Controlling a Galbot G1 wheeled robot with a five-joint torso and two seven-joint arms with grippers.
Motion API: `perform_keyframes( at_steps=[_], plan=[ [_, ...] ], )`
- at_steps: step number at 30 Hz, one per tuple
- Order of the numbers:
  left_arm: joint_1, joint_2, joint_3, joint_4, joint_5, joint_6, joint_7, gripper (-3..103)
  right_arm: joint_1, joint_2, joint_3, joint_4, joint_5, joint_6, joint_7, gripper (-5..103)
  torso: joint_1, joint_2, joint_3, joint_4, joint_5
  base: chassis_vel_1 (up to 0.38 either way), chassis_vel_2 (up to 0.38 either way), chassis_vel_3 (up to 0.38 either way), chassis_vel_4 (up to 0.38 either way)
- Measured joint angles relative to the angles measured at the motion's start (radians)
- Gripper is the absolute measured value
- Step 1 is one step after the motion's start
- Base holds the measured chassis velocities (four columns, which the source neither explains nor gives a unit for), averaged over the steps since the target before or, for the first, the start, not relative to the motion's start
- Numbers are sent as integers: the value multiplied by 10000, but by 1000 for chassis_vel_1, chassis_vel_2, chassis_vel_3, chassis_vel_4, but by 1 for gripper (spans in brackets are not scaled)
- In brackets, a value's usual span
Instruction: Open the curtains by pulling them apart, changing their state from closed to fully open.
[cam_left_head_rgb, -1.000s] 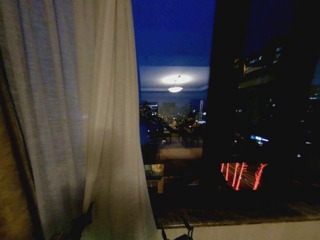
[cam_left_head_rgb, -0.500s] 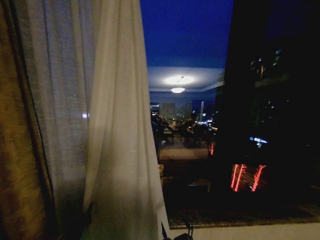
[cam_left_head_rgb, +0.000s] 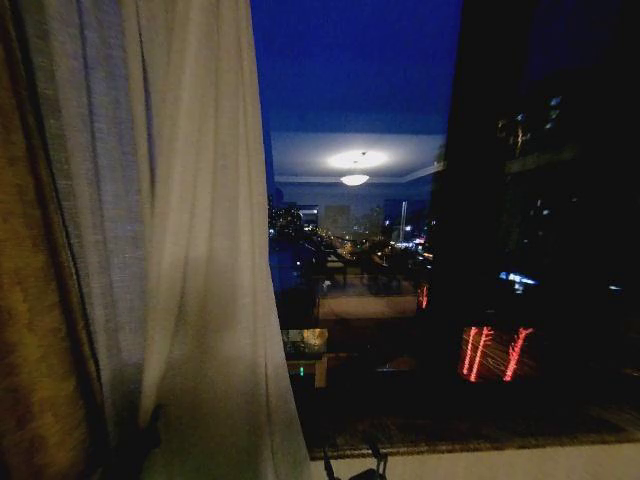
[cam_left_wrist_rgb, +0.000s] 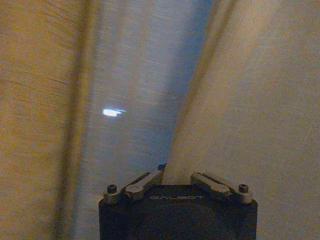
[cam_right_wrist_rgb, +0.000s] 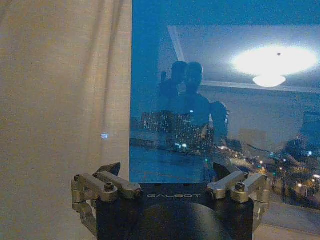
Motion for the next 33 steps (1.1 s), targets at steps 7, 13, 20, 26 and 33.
perform_keyframes(
  at_steps=[7,13,20,26,33],
  plan=[
    [-505,402,-584,518,-379,38,-1632,0,107,1,-142,-23,-9,-4,-10,100,0,0,0,0,0,0,0,0,0],
    [-858,876,-1139,1108,-887,154,-2510,0,147,1,-191,-53,-27,-22,-15,100,2,0,0,0,-1,0,0,0,0],
    [-1028,1228,-1702,1792,-1138,80,-3323,0,198,0,-253,-181,-51,-29,-24,100,2,0,0,0,-1,0,0,0,0],
    [-1271,1469,-1908,2274,-1230,-45,-4209,0,278,1,-330,-257,-65,-35,-27,100,2,0,0,0,-1,0,0,0,0],
    [-1743,1665,-1869,2664,-1309,48,-6076,0,360,0,-326,-342,-66,-41,-29,100,2,0,0,0,2,0,0,0,0]
  ],
)
